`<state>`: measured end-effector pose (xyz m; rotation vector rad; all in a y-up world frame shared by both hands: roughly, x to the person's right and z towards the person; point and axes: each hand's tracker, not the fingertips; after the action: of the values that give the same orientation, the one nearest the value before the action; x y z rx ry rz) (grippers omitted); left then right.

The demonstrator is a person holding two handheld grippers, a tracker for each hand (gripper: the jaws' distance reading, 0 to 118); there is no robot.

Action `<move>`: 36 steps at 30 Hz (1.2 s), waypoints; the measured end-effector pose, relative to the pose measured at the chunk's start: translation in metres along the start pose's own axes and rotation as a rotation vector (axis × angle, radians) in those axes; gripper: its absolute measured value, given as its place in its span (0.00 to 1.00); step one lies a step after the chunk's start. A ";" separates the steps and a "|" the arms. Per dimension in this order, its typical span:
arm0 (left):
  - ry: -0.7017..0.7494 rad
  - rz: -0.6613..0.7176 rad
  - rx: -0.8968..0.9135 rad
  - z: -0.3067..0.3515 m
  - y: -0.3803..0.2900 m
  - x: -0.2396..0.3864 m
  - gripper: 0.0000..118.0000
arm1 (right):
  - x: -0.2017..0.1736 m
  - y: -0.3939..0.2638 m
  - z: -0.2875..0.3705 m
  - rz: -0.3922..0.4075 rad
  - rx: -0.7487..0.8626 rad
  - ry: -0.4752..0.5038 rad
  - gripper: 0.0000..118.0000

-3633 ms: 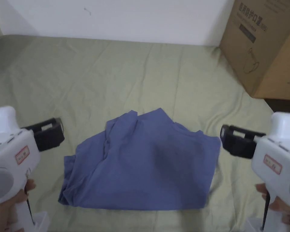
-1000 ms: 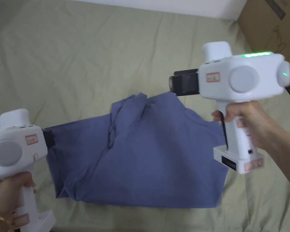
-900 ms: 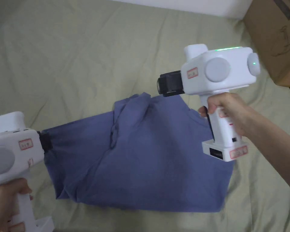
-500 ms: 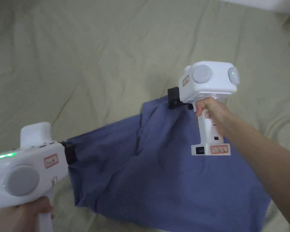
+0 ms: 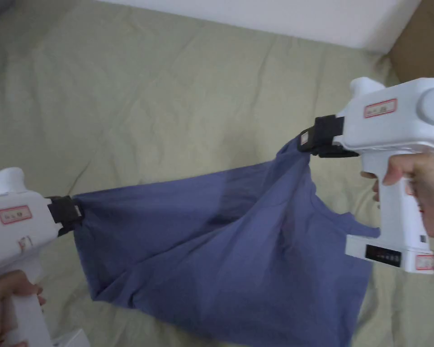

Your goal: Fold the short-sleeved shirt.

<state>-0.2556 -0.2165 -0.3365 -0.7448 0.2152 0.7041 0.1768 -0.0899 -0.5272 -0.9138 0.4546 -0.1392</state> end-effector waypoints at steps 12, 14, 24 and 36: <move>-0.295 -0.130 0.311 0.143 0.086 0.102 0.00 | 0.035 -0.004 0.290 -0.072 0.447 -0.153 0.01; -0.302 -0.171 0.378 0.160 0.106 0.115 0.00 | 0.037 -0.003 0.318 -0.080 0.503 -0.188 0.01; -0.219 -0.219 0.511 0.223 0.215 0.182 0.00 | 0.032 0.020 0.348 -0.138 0.629 -0.260 0.01; -0.137 -0.193 0.561 0.181 0.333 0.266 0.00 | 0.010 0.177 0.290 -0.162 0.638 -0.385 0.01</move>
<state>-0.2850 0.2161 -0.4980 -0.1763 0.1994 0.4740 0.2996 0.2268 -0.5182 -0.3309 -0.0348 -0.2342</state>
